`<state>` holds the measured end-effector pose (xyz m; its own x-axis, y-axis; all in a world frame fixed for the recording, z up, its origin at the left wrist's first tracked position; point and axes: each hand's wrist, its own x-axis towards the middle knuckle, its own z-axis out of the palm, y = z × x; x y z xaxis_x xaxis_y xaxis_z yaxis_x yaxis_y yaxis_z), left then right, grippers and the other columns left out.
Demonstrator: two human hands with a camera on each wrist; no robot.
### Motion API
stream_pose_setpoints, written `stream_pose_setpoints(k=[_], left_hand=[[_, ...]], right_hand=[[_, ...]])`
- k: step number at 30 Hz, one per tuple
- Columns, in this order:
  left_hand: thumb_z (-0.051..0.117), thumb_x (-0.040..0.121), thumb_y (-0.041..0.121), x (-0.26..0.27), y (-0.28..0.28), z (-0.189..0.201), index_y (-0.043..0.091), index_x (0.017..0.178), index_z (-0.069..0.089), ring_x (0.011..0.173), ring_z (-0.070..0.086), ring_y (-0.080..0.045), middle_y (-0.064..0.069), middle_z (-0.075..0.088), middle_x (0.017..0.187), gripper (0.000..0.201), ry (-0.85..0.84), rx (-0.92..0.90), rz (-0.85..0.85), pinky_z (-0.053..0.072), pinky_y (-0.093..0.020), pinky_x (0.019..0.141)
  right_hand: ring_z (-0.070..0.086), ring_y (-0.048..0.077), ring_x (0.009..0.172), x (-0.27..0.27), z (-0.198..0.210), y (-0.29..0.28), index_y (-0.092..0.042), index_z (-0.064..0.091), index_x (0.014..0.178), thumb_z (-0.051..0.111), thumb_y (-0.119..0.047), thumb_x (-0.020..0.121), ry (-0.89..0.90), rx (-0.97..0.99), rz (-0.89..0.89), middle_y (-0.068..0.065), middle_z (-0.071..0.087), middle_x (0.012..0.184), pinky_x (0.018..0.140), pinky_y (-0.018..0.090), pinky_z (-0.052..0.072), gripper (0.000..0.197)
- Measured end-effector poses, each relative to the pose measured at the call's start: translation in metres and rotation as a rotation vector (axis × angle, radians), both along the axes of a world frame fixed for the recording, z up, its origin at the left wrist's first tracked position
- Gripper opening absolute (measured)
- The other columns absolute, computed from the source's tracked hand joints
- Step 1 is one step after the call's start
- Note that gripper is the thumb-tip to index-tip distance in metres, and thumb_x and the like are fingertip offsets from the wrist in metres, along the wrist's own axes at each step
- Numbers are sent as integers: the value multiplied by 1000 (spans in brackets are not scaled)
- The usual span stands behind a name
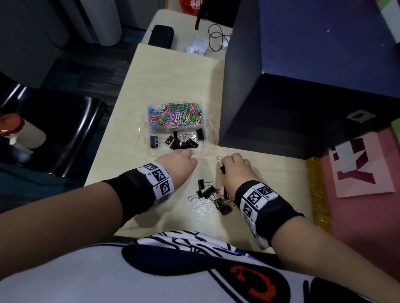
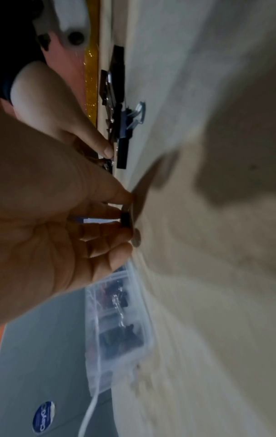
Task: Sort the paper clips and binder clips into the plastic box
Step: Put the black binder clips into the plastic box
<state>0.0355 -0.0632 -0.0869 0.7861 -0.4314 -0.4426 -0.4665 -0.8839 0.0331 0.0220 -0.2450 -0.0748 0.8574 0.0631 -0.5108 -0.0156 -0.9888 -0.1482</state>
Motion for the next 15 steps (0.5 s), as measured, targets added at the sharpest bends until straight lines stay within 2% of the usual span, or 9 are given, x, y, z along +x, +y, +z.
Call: stream_pose_setpoints(k=[4,8,11,15], left_hand=[[61,81,3,-1,7,-4,9,96,48,82,54,-28,-11,45,105,21,32,27,8,53,-42,66],[63,81,8,-3,17,-11,12,96,48,71,45,-25,-8,44,100,21,10,32,-15,48,-38,57],[64,81,11,-6,22,-15,15,98,48,81,51,-26,-7,40,108,24,-8,18,-32,46,-37,57],[55,91,19,-9,25,-8,13,107,49,90,55,-28,-7,42,116,18,-8,-60,-31,53,-43,72]], right_hand=[[40,25,115,0,0,1,-18,44,125,52,-11,91,-62,80,-20,4,38,128,86,32,41,36],[43,24,110,1,1,5,-17,47,113,56,-17,91,-65,114,-22,4,41,119,82,29,39,24],[46,24,108,3,2,8,-18,48,106,59,-19,88,-36,118,-2,2,46,114,79,27,35,20],[46,20,103,6,7,11,-24,45,90,59,-13,86,-29,162,26,-5,44,99,78,23,32,18]])
